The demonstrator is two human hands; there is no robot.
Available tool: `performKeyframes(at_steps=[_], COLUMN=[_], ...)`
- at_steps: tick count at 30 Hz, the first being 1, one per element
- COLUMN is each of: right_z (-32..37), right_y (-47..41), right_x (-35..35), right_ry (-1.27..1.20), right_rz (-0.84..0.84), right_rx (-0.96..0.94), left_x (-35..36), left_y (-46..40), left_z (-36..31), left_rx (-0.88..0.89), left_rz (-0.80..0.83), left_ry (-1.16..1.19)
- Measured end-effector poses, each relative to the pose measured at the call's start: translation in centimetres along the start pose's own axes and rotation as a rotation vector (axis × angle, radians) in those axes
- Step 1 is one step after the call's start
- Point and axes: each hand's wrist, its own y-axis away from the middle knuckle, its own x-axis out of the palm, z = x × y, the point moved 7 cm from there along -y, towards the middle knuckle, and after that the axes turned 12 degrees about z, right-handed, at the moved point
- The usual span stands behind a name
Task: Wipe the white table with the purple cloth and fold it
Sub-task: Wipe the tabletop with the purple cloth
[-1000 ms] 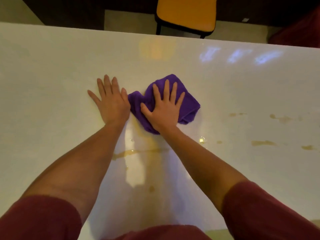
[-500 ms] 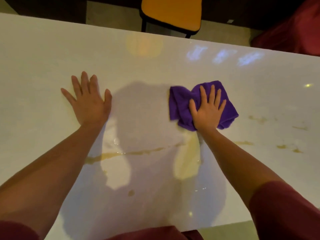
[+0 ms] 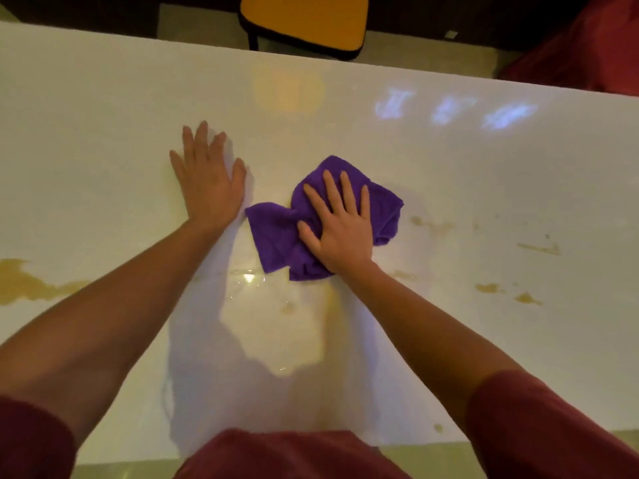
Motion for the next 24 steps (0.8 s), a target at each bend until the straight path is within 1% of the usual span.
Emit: performKeyframes(at_steps=[2,4,6,9,13,16,20,24], right_z=[-6.6,-12.4,-16.9,-20.3,-21.5,-21.6,-20.4,-16.3], right_y=[1.1,1.0,0.1,-2.4,-6.1,-7.0,-5.7,-1.6], right_x=[-1.0,-1.8,-2.4,-3.4,-4.6,-4.9,-4.7,-3.8], right_ry=[-0.01,-0.008,-0.023,-0.03,-0.066,-0.071,-0.059,-0.041], right_rz=[-0.051,-0.041,-0.01,-0.015,-0.011,0.001,0.011,0.029], right_rx=[0.103,0.194,0.269,0.36,0.467,0.501,0.51,0.476], left_x=[2.8,4.6,5.2,5.4,5.2,4.9,4.9,4.7], left_y=[0.4,0.5,0.5,0.3,0.1,0.2,0.4,0.5], left_z=[-5.3,-8.2,-9.1,-9.0,-9.3,-9.3,-9.4,-9.5], left_rx=[-0.052,-0.152,-0.203,-0.222,-0.25,-0.247,-0.245,-0.239], left_rz=[0.074,0.074,0.027,-0.04,-0.043,-0.045,-0.053,-0.039], left_ry=[0.008,0.011,-0.018,-0.071,-0.075,-0.078,-0.072,-0.071])
